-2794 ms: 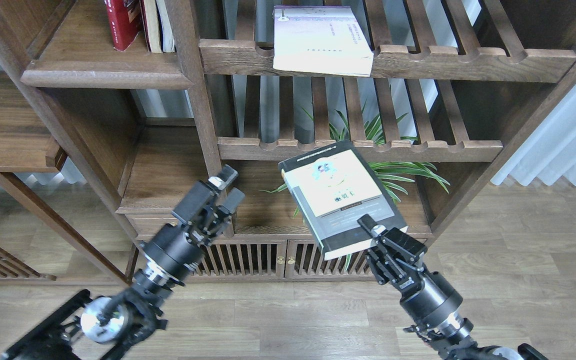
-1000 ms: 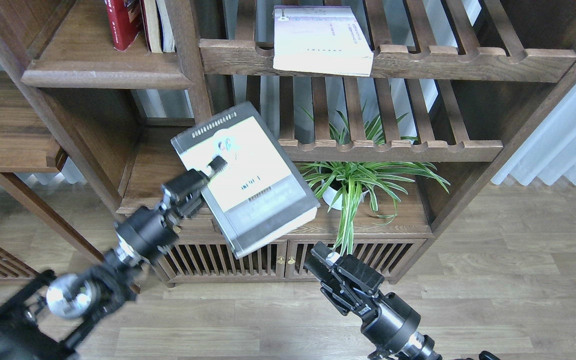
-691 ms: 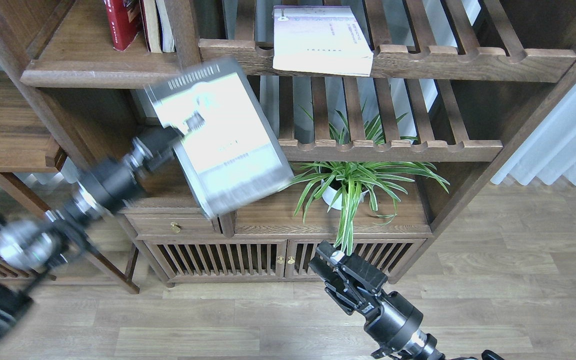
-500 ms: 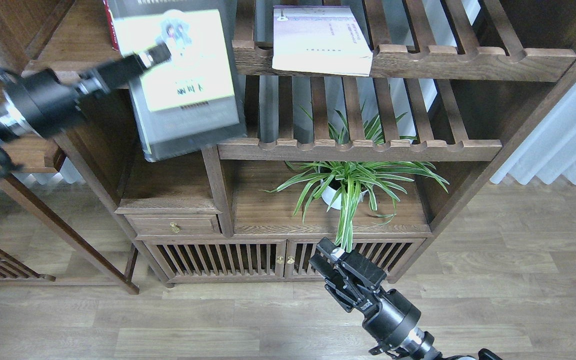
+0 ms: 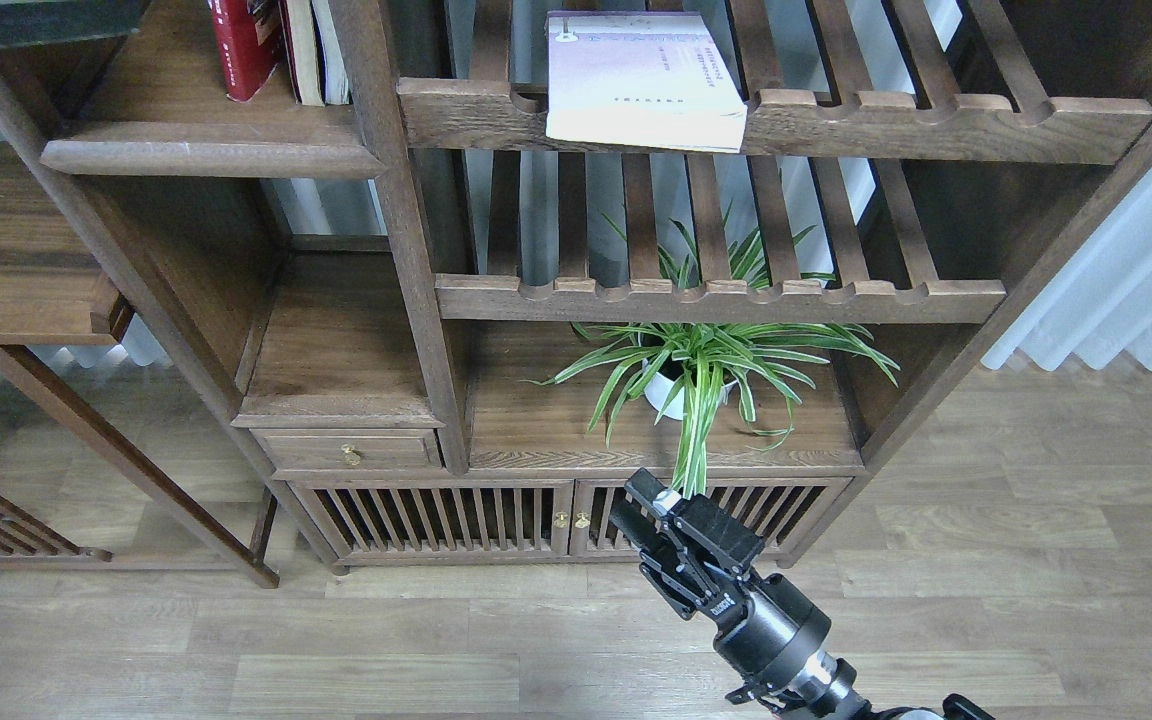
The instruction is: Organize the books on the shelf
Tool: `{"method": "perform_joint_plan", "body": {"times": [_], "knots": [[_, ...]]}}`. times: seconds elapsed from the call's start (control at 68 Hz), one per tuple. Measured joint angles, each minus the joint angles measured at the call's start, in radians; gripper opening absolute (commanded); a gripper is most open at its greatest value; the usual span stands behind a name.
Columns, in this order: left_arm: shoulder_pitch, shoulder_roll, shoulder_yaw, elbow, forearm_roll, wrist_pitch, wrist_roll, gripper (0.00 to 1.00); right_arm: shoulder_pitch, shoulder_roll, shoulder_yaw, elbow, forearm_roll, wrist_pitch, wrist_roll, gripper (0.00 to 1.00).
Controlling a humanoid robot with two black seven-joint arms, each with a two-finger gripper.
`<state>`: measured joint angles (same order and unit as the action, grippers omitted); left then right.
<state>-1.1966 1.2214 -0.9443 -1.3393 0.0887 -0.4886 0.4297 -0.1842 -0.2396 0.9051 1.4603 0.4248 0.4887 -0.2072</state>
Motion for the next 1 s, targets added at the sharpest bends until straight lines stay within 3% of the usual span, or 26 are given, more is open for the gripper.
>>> {"method": "perform_joint_plan", "body": {"times": [0.485, 0.853, 1.0], "knots": [[0.007, -0.256, -0.201, 0.203, 0.216, 0.000, -0.039, 0.01, 0.003, 0.013, -0.001, 0.001, 0.000, 0.000, 0.000, 0.64], [0.009, -0.432, -0.221, 0.358, 0.291, 0.000, -0.180, 0.00, 0.012, 0.022, -0.001, 0.003, 0.002, 0.000, 0.000, 0.64], [0.009, -0.499, -0.223, 0.414, 0.304, 0.000, -0.269, 0.00, 0.021, 0.029, -0.002, 0.003, 0.003, 0.000, 0.000, 0.64]]}}
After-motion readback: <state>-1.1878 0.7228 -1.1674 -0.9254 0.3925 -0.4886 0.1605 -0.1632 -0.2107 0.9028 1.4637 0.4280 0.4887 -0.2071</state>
